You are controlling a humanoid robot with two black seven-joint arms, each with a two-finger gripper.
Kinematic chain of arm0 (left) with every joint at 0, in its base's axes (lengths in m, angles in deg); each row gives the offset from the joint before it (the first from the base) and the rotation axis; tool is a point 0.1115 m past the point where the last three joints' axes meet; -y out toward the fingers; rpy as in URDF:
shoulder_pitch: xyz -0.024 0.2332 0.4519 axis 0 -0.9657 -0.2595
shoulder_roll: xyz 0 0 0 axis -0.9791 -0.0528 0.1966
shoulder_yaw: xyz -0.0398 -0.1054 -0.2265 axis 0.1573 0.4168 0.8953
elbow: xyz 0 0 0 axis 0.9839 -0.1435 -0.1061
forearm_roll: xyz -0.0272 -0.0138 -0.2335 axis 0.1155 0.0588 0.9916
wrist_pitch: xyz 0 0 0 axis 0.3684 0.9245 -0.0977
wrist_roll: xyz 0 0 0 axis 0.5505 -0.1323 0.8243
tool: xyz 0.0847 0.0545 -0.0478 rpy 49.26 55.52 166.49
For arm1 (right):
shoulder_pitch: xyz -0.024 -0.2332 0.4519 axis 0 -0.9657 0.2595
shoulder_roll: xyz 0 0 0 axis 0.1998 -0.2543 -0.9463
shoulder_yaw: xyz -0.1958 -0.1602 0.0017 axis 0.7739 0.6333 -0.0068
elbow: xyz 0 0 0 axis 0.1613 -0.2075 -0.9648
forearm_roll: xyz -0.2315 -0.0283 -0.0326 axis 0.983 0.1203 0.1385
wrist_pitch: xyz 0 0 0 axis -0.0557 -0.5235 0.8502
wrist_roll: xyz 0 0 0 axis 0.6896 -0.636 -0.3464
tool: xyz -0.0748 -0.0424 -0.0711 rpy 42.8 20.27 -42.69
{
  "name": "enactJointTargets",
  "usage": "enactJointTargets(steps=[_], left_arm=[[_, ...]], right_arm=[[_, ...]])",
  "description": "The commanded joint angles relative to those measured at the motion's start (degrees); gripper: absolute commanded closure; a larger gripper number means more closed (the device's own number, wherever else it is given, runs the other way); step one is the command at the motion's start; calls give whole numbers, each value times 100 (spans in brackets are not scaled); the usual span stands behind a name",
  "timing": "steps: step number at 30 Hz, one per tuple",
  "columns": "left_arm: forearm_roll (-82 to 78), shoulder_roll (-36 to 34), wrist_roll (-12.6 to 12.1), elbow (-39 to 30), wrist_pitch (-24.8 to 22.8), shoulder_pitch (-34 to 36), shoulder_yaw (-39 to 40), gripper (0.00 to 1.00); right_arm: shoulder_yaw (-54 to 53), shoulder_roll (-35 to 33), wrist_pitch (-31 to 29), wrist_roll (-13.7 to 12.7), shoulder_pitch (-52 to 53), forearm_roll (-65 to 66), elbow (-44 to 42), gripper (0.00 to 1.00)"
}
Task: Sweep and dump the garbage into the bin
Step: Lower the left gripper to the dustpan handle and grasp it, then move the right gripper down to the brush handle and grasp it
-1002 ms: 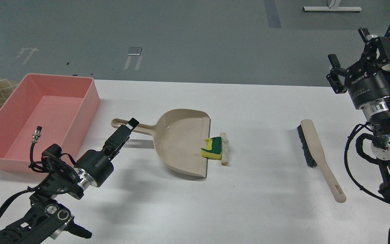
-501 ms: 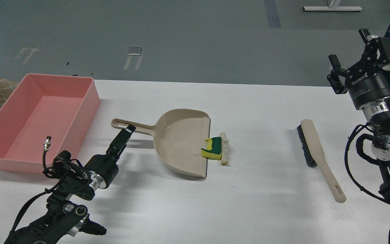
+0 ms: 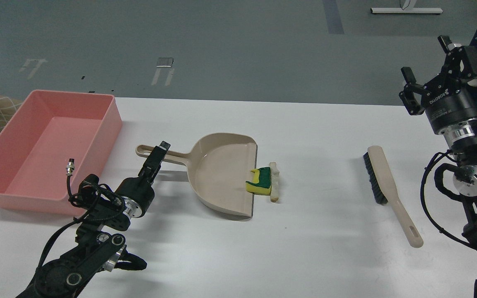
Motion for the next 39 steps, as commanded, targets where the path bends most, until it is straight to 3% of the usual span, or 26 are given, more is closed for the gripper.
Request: enactJointTargets(steps=[1, 3, 4, 7, 12, 14, 15, 25, 28, 33, 39], left_arm=[[25, 23, 25, 75, 38, 62, -5, 12], [34, 23, 51, 75, 38, 80, -5, 21], [34, 23, 42, 75, 29, 106, -5, 33], [34, 23, 7, 84, 20, 133, -5, 56], [34, 23, 7, 93, 20, 142, -31, 78], [34, 23, -2, 84, 38, 142, -49, 97], [34, 23, -2, 101, 38, 142, -49, 100], [16, 5, 25, 189, 47, 212, -40, 100], [16, 23, 25, 189, 73, 265, -40, 100], [7, 119, 77, 189, 380, 326, -40, 100], [-1, 198, 112, 181, 644, 326, -40, 100]], right_arm=[[-4, -8, 6, 0, -28, 0, 1, 0], [-4, -17, -2, 0, -28, 0, 1, 0], [-4, -17, 6, 0, -28, 0, 1, 0], [-4, -17, 6, 0, -36, 0, 1, 0], [-13, -26, 6, 9, -72, 0, 28, 0], [-13, -44, 6, 26, -115, 0, 89, 0], [-21, -44, 6, 26, -150, 0, 115, 0], [-39, -325, 59, 9, -362, -9, 458, 0], [92, -790, 15, -96, -642, 9, 844, 0], [636, -2070, -11, -693, -1143, 26, 1748, 0], [1287, -3609, -11, -984, -1811, 88, 2812, 0]])
